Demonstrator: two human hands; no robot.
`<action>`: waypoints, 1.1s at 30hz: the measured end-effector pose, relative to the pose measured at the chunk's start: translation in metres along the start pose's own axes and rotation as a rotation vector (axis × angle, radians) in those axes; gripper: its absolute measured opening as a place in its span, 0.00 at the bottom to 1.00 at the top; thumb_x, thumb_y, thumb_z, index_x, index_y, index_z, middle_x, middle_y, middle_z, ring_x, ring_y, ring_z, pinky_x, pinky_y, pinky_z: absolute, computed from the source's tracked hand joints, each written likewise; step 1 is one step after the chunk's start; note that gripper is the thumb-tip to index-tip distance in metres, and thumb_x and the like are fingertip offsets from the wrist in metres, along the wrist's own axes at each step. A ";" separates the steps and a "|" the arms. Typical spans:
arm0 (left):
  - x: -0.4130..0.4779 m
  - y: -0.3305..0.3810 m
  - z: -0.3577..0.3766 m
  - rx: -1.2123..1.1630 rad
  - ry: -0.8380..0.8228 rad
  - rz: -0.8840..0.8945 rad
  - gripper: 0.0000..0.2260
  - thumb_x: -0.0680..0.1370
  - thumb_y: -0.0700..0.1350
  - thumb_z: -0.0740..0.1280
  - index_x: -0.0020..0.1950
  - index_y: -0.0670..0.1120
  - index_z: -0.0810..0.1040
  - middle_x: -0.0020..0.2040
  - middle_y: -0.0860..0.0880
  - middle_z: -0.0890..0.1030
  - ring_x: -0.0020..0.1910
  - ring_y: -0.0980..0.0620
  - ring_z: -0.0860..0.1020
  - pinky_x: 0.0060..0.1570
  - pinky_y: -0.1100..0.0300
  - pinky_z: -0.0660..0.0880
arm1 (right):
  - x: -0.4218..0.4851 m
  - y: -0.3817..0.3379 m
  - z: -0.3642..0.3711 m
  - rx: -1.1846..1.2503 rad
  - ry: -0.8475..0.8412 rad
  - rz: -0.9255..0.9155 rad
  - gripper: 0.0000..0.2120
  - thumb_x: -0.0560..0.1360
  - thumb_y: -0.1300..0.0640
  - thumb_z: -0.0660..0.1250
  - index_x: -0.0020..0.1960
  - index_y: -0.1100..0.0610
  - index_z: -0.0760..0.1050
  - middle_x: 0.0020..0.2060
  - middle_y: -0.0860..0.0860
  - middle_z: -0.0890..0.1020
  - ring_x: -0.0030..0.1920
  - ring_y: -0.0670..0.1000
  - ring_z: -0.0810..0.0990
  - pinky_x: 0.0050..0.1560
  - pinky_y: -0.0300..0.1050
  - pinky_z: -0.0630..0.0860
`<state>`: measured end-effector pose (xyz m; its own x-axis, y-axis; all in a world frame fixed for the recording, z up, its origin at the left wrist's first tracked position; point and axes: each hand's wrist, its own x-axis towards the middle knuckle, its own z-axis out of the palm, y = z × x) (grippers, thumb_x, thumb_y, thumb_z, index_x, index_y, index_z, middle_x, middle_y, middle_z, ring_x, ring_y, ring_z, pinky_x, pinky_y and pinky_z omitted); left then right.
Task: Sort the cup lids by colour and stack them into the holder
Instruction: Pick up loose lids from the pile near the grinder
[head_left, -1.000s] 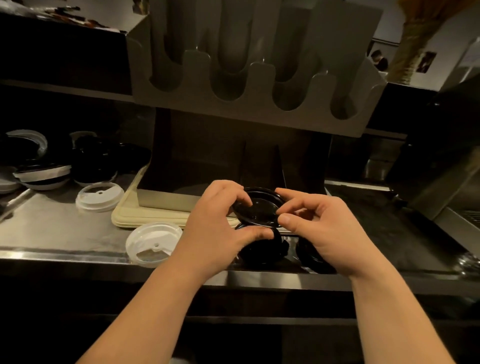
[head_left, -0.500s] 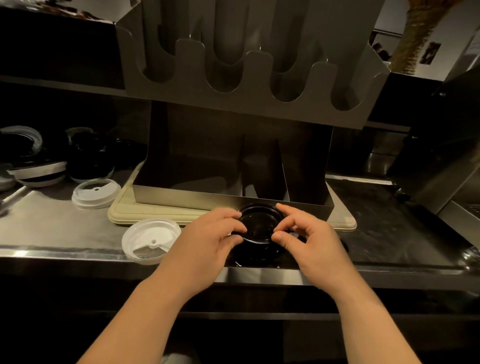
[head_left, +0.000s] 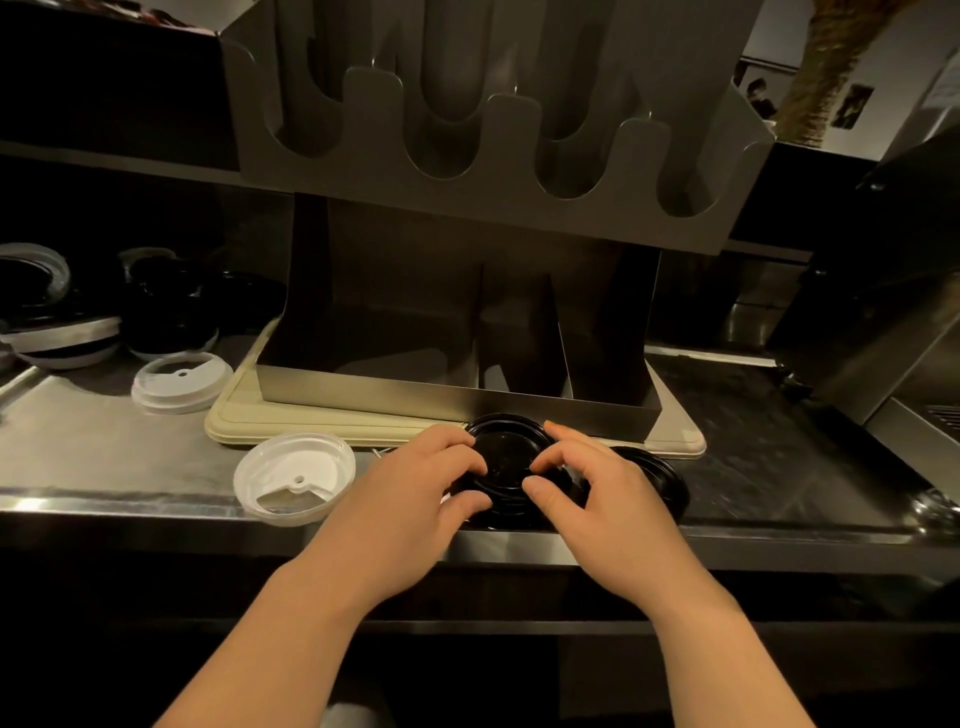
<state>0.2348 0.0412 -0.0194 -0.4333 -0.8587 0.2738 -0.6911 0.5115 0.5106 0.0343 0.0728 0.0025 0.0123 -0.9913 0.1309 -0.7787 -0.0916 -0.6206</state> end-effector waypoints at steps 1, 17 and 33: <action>0.000 0.000 0.001 -0.005 0.008 -0.001 0.12 0.81 0.53 0.66 0.64 0.57 0.78 0.64 0.64 0.68 0.60 0.65 0.68 0.59 0.73 0.66 | 0.000 -0.001 0.001 0.005 0.005 -0.002 0.03 0.78 0.45 0.67 0.51 0.41 0.77 0.74 0.37 0.68 0.74 0.43 0.64 0.72 0.47 0.63; -0.005 0.007 0.012 0.022 0.066 0.073 0.14 0.80 0.53 0.66 0.66 0.56 0.77 0.62 0.61 0.73 0.63 0.63 0.66 0.63 0.71 0.62 | 0.010 -0.004 -0.009 -0.086 -0.066 -0.019 0.07 0.82 0.54 0.64 0.53 0.46 0.80 0.76 0.42 0.68 0.76 0.47 0.65 0.75 0.48 0.65; 0.001 0.011 0.009 -0.017 0.022 0.025 0.13 0.81 0.52 0.67 0.65 0.57 0.78 0.57 0.62 0.69 0.57 0.63 0.67 0.62 0.66 0.69 | 0.032 -0.015 -0.006 0.008 0.073 0.212 0.20 0.77 0.57 0.73 0.68 0.47 0.77 0.63 0.45 0.80 0.59 0.48 0.80 0.58 0.46 0.78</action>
<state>0.2215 0.0463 -0.0208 -0.4374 -0.8464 0.3039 -0.6704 0.5321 0.5170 0.0426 0.0432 0.0203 -0.1965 -0.9791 0.0520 -0.7539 0.1170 -0.6465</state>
